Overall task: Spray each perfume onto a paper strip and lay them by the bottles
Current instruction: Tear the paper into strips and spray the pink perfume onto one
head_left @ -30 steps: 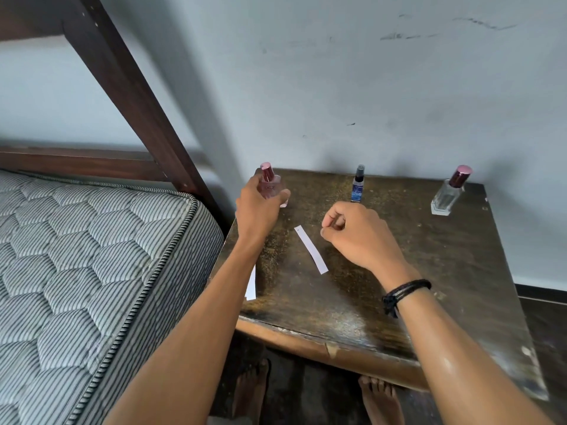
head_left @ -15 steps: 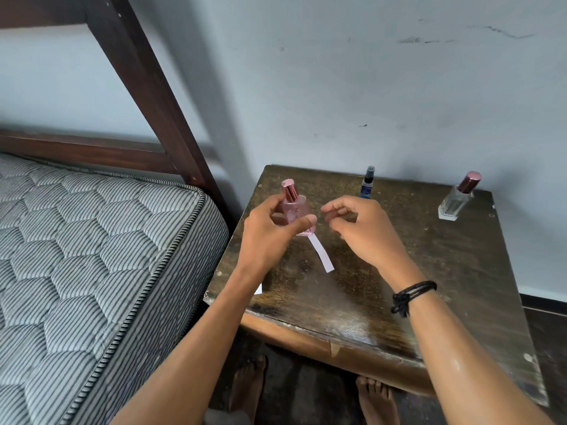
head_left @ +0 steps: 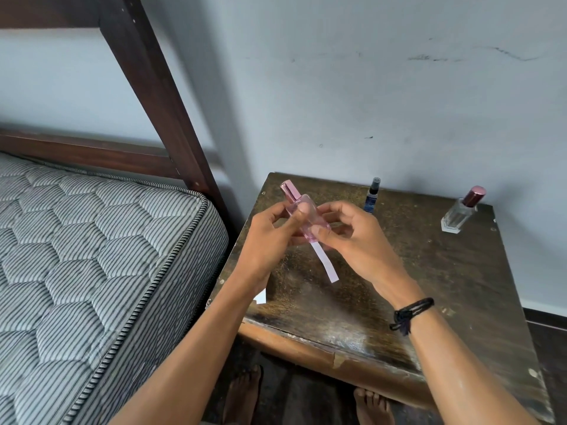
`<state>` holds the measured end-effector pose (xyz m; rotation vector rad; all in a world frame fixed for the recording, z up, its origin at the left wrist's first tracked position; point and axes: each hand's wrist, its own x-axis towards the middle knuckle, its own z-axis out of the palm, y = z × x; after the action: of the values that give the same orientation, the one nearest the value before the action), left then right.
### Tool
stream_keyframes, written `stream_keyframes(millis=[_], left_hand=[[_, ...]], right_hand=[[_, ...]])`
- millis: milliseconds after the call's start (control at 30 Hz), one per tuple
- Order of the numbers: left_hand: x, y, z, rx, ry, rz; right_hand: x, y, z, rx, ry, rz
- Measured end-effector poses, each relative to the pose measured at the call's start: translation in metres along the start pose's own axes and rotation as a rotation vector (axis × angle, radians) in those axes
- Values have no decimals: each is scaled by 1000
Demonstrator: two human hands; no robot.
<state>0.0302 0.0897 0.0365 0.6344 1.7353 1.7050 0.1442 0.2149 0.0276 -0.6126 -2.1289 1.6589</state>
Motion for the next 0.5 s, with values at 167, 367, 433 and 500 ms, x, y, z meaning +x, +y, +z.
stream_keyframes(millis=[167, 367, 433, 500], left_hand=[[7, 5, -17, -34, 67, -14], [10, 3, -30, -38, 73, 28], [10, 3, -29, -46, 56, 53], [10, 3, -27, -51, 14, 82]], right_hand=[[-1, -1, -1, 69, -49, 80], [-3, -1, 4, 112, -83, 117], [-3, -1, 6, 166, -79, 141], [-3, -4, 8, 264, -89, 187]])
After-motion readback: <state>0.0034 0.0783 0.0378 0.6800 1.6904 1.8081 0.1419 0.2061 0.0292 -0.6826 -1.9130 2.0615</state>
